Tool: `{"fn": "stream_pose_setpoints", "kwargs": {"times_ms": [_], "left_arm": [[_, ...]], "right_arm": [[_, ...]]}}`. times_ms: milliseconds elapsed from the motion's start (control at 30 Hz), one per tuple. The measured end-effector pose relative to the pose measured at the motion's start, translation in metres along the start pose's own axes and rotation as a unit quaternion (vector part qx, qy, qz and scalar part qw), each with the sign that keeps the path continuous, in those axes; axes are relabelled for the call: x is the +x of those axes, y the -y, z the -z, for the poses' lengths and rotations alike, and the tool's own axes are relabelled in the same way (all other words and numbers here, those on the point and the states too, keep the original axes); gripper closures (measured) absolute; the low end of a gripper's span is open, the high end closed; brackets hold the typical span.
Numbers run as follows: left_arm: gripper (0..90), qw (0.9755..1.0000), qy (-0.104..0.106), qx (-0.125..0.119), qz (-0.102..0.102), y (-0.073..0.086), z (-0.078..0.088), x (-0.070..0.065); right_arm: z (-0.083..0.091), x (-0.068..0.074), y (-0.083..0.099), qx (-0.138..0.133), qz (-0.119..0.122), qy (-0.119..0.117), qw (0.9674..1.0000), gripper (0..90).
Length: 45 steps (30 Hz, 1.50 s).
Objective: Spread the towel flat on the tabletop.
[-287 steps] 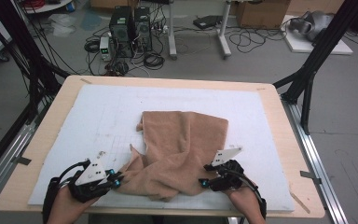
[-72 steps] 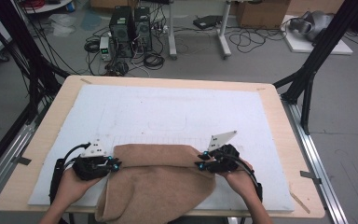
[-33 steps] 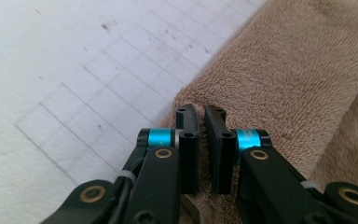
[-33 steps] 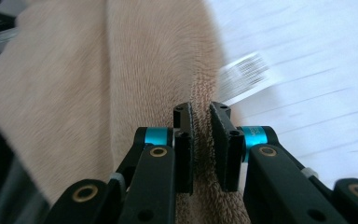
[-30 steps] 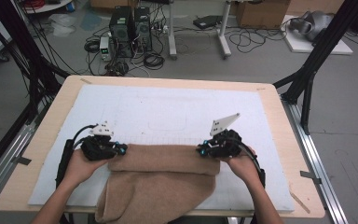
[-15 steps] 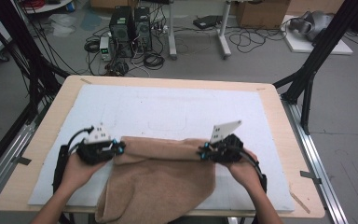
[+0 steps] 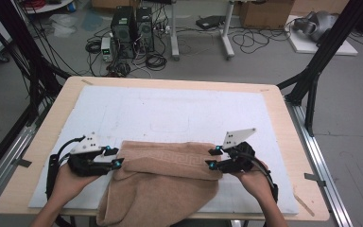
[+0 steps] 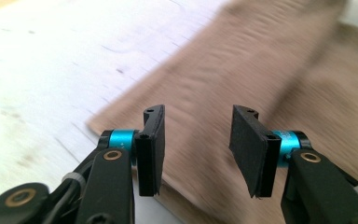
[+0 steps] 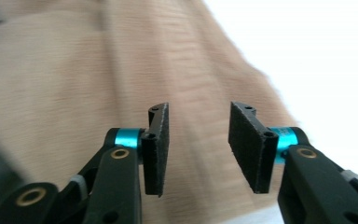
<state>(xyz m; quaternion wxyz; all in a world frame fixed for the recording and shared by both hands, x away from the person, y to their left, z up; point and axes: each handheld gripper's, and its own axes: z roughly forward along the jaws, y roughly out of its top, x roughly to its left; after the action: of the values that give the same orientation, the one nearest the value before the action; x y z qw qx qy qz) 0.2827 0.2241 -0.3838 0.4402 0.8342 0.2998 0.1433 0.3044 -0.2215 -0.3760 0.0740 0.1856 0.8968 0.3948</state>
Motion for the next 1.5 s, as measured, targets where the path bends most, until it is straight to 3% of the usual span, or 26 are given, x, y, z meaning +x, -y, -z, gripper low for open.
{"fn": "stream_pose_setpoints", "kwargs": {"times_ms": [167,267,367,467,667,800,867,1300,1367,1433,1500], "left_arm": [[55.8,0.9992,-0.022,0.032,0.003,-0.006,-0.027,0.016],[53.0,0.9975,-0.013,0.067,0.019,-0.002,-0.043,0.025],[47.6,0.9939,0.002,0.105,0.036,0.003,-0.056,0.030],[48.9,0.9920,0.005,0.122,0.031,0.006,-0.065,0.029],[63.1,0.9911,0.021,0.118,0.058,0.009,-0.068,0.032],[73.7,0.9929,0.009,0.116,0.027,0.007,-0.066,0.025],[76.6,0.9936,0.008,0.110,0.026,0.006,-0.063,0.024],[77.7,0.9984,-0.006,0.048,0.029,-0.009,-0.039,0.025],[77.0,0.9983,-0.007,0.051,0.026,-0.009,-0.039,0.026],[75.8,0.9971,-0.006,0.072,0.024,-0.007,-0.046,0.026],[71.6,0.9955,-0.013,0.092,0.020,-0.003,-0.053,0.025]], "right_arm": [[-0.020,-0.023,0.003,0.026,-0.028,0.022,0.9990,51.3],[-0.029,-0.034,0.011,0.046,-0.048,0.032,0.9973,48.9],[-0.040,-0.040,0.023,0.062,-0.072,0.014,0.9954,48.2],[-0.048,-0.039,0.030,0.066,-0.082,0.008,0.9944,50.6],[-0.048,-0.038,0.037,0.041,-0.089,0.011,0.9951,62.1],[-0.047,-0.037,0.036,0.039,-0.078,0.006,0.9961,70.9],[-0.044,-0.036,0.035,0.037,-0.071,0.007,0.9968,73.5],[-0.017,-0.038,0.008,0.004,-0.046,0.026,0.9986,76.8],[-0.016,-0.038,0.006,0.002,-0.048,0.030,0.9984,76.5],[-0.017,-0.041,0.006,0.000,-0.052,0.026,0.9983,76.3],[-0.026,-0.043,0.010,0.026,-0.058,0.024,0.9977,75.9]]}}
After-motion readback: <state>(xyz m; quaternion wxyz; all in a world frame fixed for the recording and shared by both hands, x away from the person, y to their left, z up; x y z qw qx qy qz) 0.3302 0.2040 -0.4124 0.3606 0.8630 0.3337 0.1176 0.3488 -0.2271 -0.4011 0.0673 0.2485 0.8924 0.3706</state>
